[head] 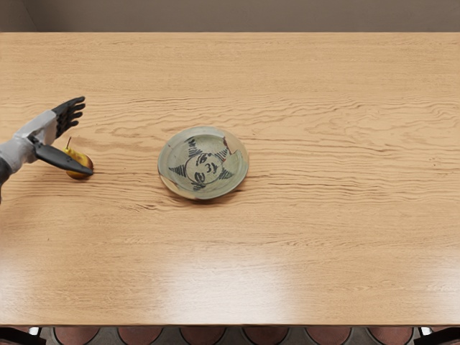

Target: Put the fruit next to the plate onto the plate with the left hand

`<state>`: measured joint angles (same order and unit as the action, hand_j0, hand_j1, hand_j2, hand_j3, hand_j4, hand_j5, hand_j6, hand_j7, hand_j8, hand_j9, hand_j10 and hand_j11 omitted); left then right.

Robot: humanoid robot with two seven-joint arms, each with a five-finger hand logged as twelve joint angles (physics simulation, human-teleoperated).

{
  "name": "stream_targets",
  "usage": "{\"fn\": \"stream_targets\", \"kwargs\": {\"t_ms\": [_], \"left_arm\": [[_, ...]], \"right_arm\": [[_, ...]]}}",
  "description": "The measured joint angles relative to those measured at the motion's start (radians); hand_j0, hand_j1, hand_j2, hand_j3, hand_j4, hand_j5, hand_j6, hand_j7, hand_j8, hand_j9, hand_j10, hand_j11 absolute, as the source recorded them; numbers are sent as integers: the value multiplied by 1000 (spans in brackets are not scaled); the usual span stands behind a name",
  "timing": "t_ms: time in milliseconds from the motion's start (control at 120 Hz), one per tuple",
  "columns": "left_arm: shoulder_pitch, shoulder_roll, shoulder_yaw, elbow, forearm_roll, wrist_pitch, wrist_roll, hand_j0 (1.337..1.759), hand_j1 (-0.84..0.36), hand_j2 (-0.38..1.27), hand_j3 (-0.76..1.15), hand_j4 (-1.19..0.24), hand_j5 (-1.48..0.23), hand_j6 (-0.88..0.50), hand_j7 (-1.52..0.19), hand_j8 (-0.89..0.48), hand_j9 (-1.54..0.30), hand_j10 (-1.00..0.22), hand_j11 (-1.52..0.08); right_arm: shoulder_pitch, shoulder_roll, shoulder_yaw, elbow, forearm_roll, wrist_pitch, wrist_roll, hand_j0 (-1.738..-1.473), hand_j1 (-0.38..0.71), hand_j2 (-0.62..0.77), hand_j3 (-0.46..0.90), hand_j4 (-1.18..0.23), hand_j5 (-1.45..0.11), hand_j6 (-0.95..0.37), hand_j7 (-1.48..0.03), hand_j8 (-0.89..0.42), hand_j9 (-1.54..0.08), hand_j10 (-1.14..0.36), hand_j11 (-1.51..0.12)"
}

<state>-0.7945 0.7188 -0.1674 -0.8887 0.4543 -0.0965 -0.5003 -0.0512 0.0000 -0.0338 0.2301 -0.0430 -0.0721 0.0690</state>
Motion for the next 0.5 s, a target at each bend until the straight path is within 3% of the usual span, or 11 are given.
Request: {"fn": "stream_targets", "kwargs": {"t_ms": [500], "left_arm": [[52,8,2,-17,0,6,-16,1658,79,50,0,-230,-296,-231,-296,-230,-296,-229,-296]], "right_arm": [[0,0,0,0,0,0,0,-1658,-326,-4,0,-19,-25,-19,-25,-19,-25,-19,-25]]}}
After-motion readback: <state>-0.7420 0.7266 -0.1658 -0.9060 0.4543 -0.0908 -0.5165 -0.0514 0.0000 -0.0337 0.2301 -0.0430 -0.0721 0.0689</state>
